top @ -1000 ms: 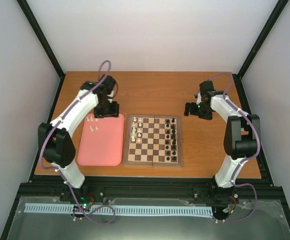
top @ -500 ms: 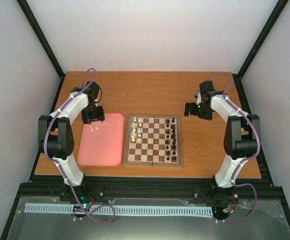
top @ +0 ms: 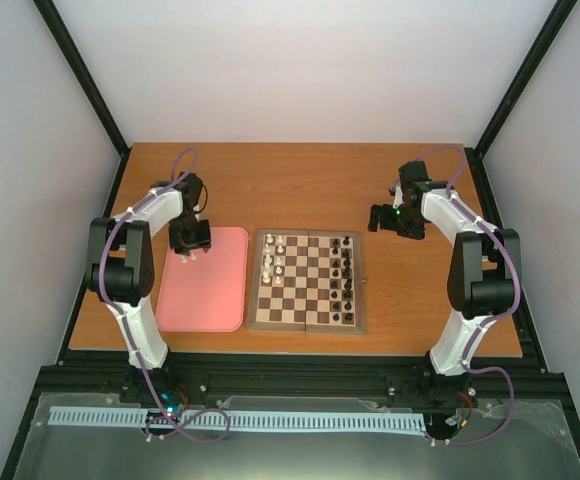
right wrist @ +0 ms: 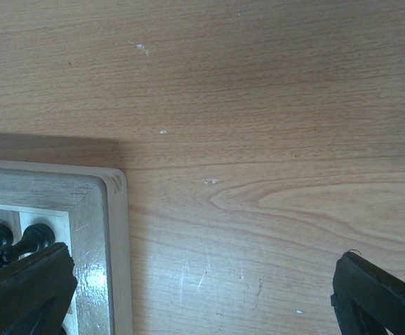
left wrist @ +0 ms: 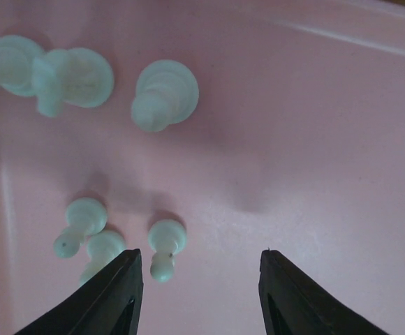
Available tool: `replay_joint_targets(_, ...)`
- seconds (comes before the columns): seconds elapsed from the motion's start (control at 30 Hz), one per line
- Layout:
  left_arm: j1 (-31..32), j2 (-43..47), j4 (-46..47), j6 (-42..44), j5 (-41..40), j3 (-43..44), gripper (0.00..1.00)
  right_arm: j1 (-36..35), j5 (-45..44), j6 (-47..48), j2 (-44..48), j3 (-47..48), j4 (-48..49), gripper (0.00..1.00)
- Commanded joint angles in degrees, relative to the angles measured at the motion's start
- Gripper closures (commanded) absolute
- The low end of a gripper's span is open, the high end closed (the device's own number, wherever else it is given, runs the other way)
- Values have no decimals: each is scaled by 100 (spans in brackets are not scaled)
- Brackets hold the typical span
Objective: Set up the chess pieces on the board
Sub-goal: Pick up the chess piece from the storage box.
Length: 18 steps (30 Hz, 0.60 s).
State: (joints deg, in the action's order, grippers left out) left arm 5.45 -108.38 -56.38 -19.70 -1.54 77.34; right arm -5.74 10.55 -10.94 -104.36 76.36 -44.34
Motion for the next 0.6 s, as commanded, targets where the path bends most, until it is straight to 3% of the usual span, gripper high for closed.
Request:
replay_joint_targets(0.0,-51,-150,120,-4,-50,231,53,46,-45,8,31,95,-41,0)
replay_joint_targets(0.17,-52,-221,150,-21,-85,242,53,47,-80,13,14,66,-53,0)
replay_joint_targets(0.33,-53,-381,156,-32,-125,183,62,49,-90,17,-30,119,-55,0)
replay_joint_targets(0.57,-58,-412,218,-85,-293,44,64,47,-117,15,-40,126,-69,0)
